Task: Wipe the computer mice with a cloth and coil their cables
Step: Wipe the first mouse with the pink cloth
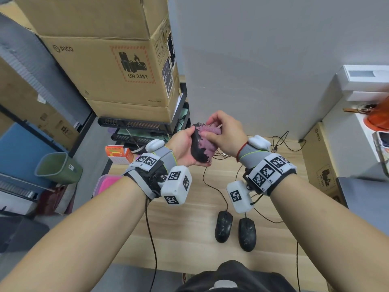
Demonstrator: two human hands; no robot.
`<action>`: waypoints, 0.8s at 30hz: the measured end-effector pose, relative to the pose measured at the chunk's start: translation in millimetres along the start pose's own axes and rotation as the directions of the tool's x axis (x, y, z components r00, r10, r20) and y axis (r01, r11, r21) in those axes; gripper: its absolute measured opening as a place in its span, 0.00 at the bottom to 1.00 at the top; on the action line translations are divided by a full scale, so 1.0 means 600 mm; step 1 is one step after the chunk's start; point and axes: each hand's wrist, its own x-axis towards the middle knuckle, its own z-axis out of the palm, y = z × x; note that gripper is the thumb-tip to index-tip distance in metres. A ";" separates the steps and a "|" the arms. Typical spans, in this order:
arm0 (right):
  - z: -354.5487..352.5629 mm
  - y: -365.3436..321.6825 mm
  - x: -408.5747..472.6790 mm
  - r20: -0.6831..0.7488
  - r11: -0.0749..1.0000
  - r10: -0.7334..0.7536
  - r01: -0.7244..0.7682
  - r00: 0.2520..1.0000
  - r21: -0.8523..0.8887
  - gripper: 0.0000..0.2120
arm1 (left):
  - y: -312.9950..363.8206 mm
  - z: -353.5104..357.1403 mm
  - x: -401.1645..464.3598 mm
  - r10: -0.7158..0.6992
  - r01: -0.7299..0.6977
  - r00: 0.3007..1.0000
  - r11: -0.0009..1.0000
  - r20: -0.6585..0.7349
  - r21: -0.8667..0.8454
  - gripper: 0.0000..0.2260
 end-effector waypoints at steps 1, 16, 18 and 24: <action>0.001 -0.004 -0.004 0.056 1.000 -0.023 0.023 0.998 0.008 0.12 | 0.002 -0.002 0.000 0.008 -0.008 1.000 1.000 -0.001 -0.015 0.25; 0.005 -0.023 -0.002 0.134 0.990 -0.115 0.125 0.984 -0.063 0.09 | 0.015 -0.002 0.003 0.010 -0.010 1.000 1.000 0.010 0.021 0.23; 0.005 -0.023 -0.007 0.245 0.985 -0.141 0.162 0.959 -0.064 0.08 | 0.018 -0.002 0.000 -0.016 0.016 1.000 1.000 0.018 -0.020 0.25; -0.013 -0.014 0.011 0.262 0.994 -0.083 0.100 0.961 -0.052 0.09 | 0.012 -0.009 0.001 -0.013 0.012 0.995 1.000 0.099 0.009 0.39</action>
